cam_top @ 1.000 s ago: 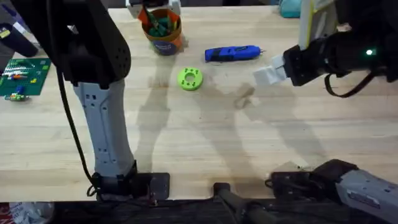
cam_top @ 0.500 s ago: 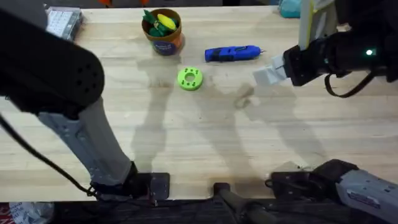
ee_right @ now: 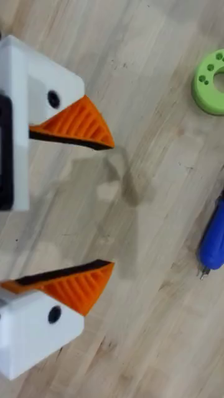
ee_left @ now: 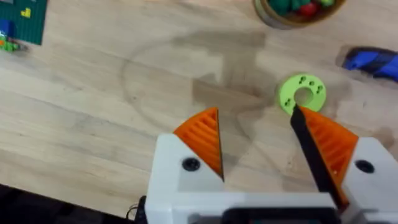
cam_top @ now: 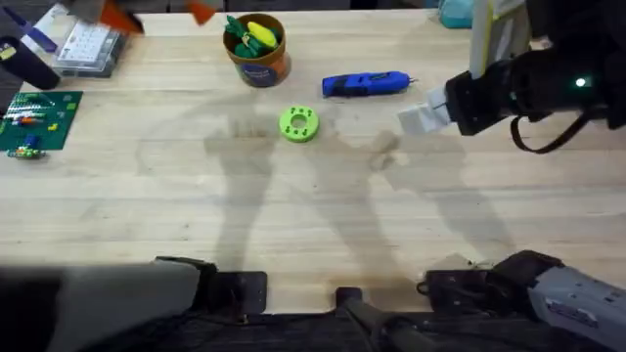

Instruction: Pick up the gripper from the table and insert it into the empty holder that is missing its gripper. Then pick up a screw, insert it into the mounting hole, and use the screwdriver to tighten it. Finally, clean up the table by picking up the vegetable and placing it into the bucket.

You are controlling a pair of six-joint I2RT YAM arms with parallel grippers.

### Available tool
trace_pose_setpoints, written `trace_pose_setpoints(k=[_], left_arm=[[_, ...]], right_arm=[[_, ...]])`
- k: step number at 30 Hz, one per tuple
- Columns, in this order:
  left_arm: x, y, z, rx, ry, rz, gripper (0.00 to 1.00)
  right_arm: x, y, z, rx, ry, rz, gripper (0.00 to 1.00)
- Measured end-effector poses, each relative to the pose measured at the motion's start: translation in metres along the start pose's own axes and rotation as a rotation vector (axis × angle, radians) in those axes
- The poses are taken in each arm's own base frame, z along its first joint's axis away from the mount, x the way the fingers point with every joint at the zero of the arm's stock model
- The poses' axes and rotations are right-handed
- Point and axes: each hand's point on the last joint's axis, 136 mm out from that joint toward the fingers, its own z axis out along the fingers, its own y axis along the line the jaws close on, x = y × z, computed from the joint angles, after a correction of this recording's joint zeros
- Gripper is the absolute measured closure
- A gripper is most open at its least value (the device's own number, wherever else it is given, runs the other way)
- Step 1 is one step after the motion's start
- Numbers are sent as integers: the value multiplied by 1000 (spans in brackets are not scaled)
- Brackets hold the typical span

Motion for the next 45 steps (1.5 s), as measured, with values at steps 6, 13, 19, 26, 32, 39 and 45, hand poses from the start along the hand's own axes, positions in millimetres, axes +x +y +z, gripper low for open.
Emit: trace_pose_setpoints(k=[6,13,19,26,32,39,45], left_arm=[[57,18,-11,89,-64,-30,209],[120,34,-7,151,-57,-34,115],[132,39,-18,191,-112,-48,43],[133,41,-23,201,-131,-51,39],[138,43,-22,192,-110,-48,36],[143,45,-21,183,-90,-44,35],[143,45,-21,183,-90,-44,35]], right_arm=[[0,0,0,0,0,0,19],[0,0,0,0,0,0,19],[0,0,0,0,0,0,19],[0,0,0,0,0,0,19],[0,0,0,0,0,0,19],[0,0,0,0,0,0,19],[0,0,0,0,0,0,19]])
